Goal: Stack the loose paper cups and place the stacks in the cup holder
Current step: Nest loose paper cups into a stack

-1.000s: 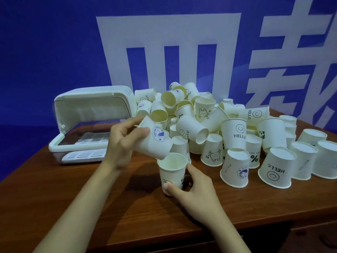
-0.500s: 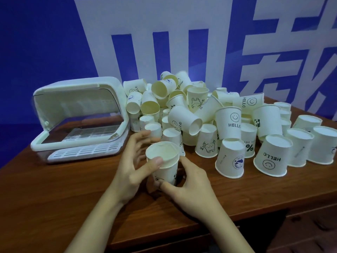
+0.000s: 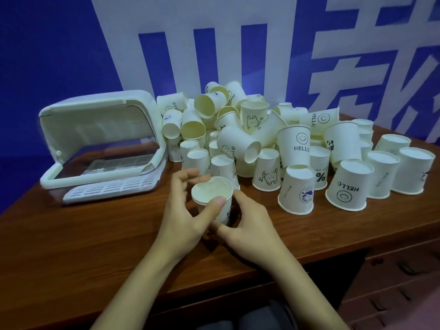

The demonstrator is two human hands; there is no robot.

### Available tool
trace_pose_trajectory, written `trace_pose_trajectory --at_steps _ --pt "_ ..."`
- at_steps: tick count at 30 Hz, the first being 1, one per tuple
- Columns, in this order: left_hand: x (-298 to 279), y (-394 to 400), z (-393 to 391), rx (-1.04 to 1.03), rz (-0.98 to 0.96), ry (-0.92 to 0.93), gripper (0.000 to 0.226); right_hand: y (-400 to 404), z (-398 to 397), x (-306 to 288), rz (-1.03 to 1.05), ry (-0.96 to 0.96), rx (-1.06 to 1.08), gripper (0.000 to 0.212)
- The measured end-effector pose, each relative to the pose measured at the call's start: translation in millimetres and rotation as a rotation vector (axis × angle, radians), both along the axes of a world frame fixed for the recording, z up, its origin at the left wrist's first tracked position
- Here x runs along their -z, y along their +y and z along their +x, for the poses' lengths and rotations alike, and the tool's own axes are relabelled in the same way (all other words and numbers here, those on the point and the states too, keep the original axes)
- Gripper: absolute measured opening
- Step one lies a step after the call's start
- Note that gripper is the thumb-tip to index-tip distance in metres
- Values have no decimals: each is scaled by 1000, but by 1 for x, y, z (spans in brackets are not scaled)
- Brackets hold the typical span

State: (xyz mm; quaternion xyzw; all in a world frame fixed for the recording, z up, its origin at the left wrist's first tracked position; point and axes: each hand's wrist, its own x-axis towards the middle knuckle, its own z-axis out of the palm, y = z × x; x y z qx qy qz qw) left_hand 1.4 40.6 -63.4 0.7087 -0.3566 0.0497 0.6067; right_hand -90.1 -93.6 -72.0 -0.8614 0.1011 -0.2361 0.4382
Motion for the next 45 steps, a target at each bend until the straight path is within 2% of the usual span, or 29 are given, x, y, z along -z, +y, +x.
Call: trace_pose_trajectory --at_steps 3,5,8,10,13,15,18,19,21,24,30,32,34,36,37,41,43,45 --pt "5 -2 -8 -20 -6 -23 73 4 -15 5 -116 10 -23 57" --pt "8 -3 -10 -56 37 -67 82 5 -34 11 -187 -39 34 56" --pt "9 -9 -11 -65 100 -18 112 -8 -61 14 -130 -242 313 35" --pt "11 -13 -12 -30 168 8 128 -27 -67 12 -54 -303 536 25" --pt "14 -14 -16 2 277 -13 129 -53 -66 14 1 -189 737 31" --pt "15 -14 -15 3 303 -29 121 -61 -59 15 -26 -101 780 48" --pt "16 -14 -14 -1 324 -26 107 -65 -48 9 -63 52 756 82" --pt "16 -13 -13 -5 321 -25 106 -65 -45 8 -65 101 750 86" --pt "16 -12 -13 -9 319 -31 106 -63 -42 8 -84 114 740 76" --pt "16 -12 -13 -6 323 -40 105 -57 -45 14 -130 44 718 65" --pt "18 -14 -12 -2 325 -48 103 -62 -47 9 -140 -239 532 93" --pt "18 -13 -11 -3 324 -66 100 -62 -44 3 -264 -279 485 84" --pt "18 -13 -10 2 326 -69 96 -62 -39 1 -384 -321 470 58" --pt "16 -12 -11 14 329 -68 93 -63 -39 1 -384 -374 450 35" --pt "16 -12 -11 17 329 -73 92 -63 -41 2 -363 -400 448 30" --pt "17 -14 -10 9 319 -83 88 -56 -57 3 -328 -477 453 34" --pt "17 -14 -9 15 319 -84 88 -51 -65 8 -314 -423 441 38" --pt "17 -13 -9 15 319 -80 89 -48 -73 15 -255 -298 435 52"
